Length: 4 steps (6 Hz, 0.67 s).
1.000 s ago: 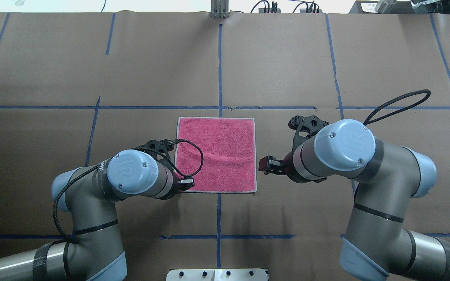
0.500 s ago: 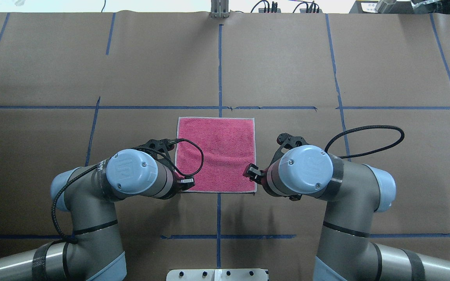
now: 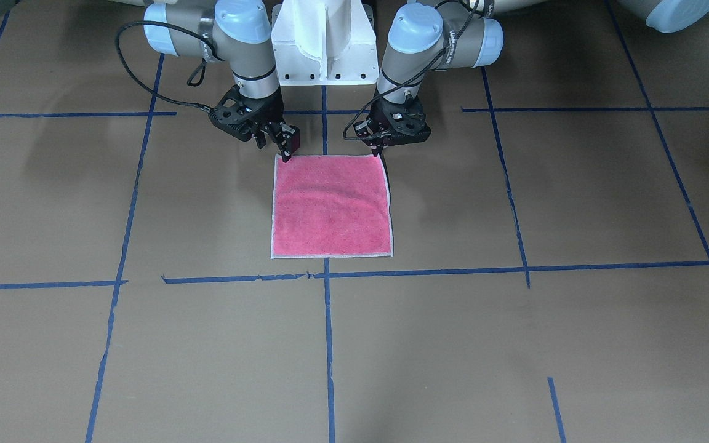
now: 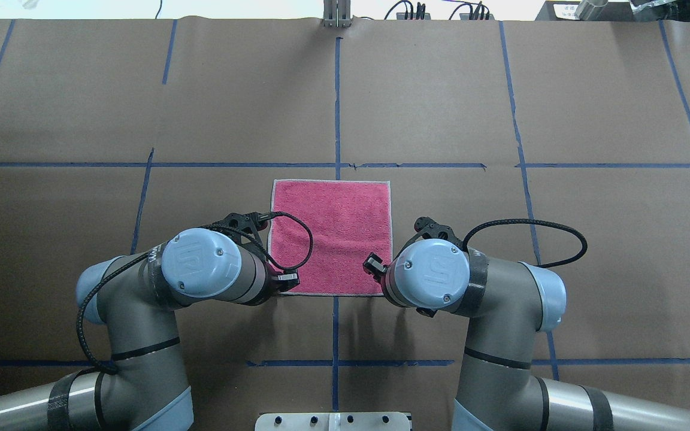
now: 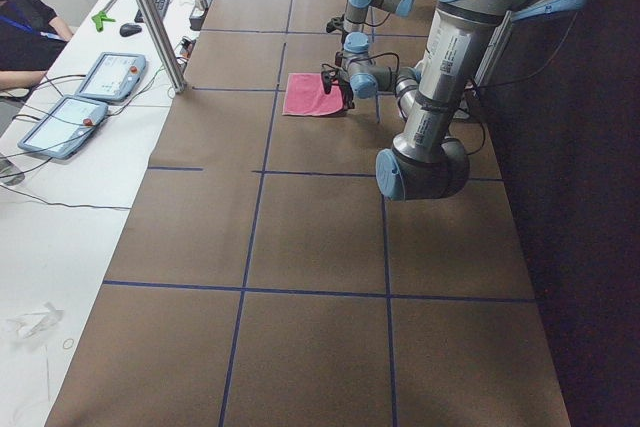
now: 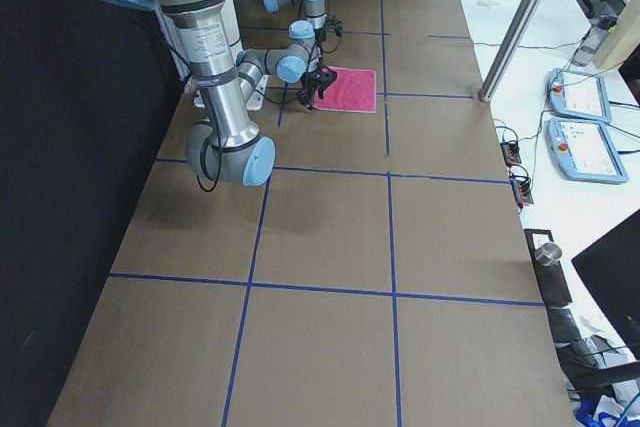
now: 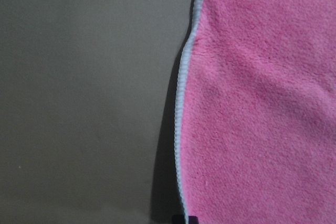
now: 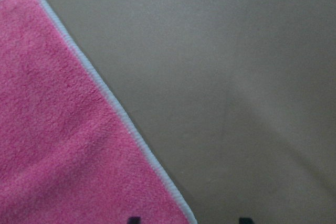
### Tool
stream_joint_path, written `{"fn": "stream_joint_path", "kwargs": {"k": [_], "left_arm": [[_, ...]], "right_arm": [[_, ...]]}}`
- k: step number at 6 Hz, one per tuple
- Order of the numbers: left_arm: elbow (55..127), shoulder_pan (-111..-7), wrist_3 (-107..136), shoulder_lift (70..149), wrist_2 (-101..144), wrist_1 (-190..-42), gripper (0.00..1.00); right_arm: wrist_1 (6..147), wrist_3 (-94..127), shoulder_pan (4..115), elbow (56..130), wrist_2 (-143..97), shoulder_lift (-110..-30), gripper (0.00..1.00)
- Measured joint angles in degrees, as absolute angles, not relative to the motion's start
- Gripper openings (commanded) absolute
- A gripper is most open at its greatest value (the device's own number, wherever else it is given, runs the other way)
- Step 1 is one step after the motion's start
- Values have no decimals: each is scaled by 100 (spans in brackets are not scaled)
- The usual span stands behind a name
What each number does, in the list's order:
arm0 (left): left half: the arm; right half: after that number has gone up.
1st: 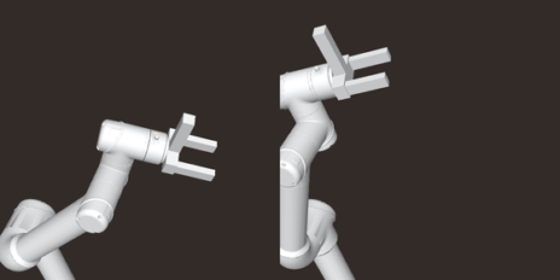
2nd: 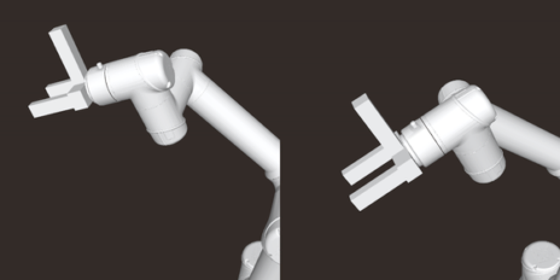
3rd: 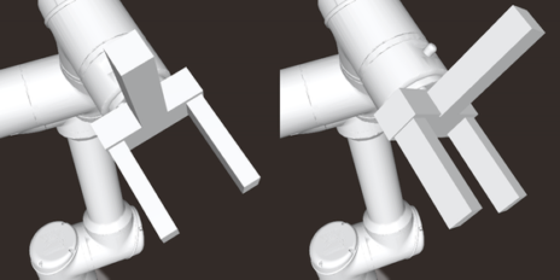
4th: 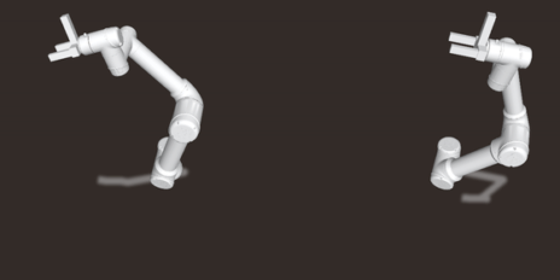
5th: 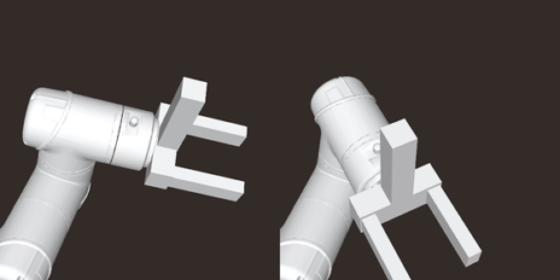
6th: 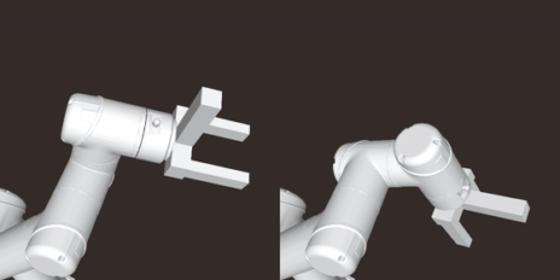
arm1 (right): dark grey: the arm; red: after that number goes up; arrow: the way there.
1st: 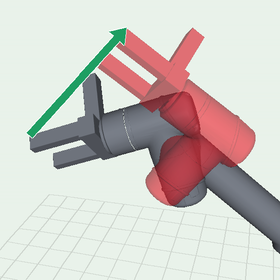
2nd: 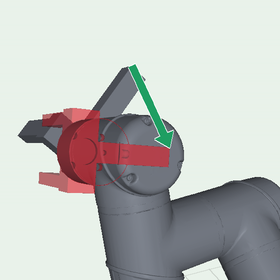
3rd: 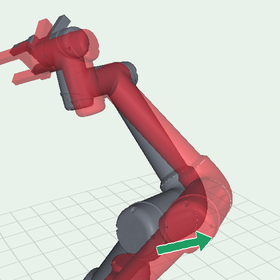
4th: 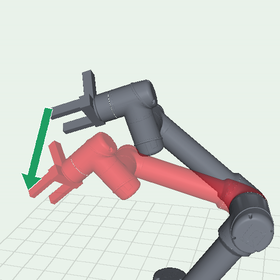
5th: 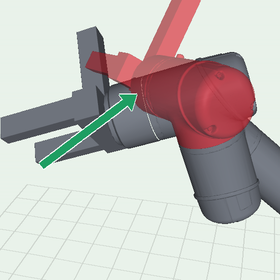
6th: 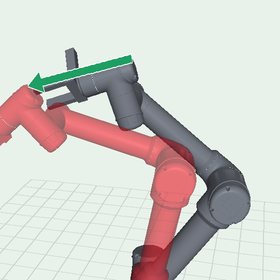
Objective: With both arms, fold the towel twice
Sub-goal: 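Close both grippers on the nearest towel corners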
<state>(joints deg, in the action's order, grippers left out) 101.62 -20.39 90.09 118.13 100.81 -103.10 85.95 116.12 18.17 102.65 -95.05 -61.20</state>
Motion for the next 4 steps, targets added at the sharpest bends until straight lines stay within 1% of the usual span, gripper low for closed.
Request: {"fn": "stream_joint_path", "kwargs": {"k": [1,2,3,4], "left_arm": [[10166,-2039,9011,11812,10081,-10310,0],[10172,-2039,9015,11813,10081,-10310,0],[10175,-2043,9014,11813,10081,-10309,0],[10177,-2045,9011,11813,10081,-10309,0]], "right_arm": [[8592,11716,1798,10171,-9483,-6081,50],[8592,11781,1786,10135,-9472,-6050,34],[8589,11847,1773,10119,-9432,-6024,22],[8588,11917,1760,10112,-9385,-6010,2]]}}
